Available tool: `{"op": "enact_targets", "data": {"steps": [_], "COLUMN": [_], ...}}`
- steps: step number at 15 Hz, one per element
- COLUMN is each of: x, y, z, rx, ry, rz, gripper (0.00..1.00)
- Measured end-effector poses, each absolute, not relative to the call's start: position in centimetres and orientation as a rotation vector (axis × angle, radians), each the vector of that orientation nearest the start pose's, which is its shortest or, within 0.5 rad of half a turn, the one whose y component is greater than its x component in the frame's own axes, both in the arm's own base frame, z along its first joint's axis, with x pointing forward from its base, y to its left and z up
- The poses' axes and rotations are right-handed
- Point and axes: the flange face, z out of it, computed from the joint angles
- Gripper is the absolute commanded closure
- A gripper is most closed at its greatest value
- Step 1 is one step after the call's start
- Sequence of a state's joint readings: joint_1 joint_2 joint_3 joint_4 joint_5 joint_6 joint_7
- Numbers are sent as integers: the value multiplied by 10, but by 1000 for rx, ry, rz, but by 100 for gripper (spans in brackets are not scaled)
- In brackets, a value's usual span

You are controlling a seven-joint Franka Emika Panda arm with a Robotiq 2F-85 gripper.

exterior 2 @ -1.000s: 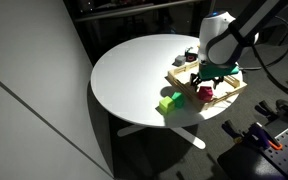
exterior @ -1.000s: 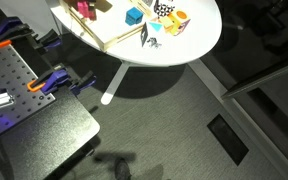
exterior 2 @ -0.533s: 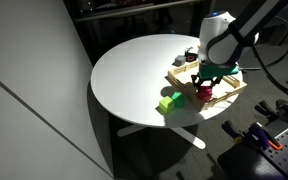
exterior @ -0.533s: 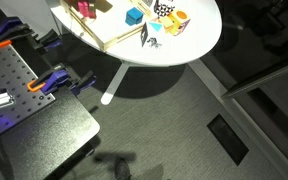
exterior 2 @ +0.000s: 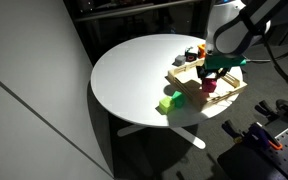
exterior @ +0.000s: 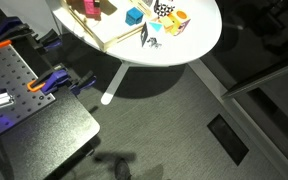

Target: Remove the pink building block and put it on the table to the right

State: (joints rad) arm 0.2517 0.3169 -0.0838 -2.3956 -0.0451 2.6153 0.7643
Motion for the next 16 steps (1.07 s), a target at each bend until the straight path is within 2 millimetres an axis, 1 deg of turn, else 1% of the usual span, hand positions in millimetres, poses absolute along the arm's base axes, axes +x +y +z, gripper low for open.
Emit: {"op": "enact_targets", "data": {"steps": [3, 6, 11, 16], "x": [480, 476, 465, 446], "y": [65, 43, -2, -45], "z": [190, 198, 209, 217], "rx": [-3081, -3053, -2997, -2929], "ry": [930, 997, 1138, 1255], "rz": [92, 86, 83, 128], "gripper": [67, 67, 67, 67]}}
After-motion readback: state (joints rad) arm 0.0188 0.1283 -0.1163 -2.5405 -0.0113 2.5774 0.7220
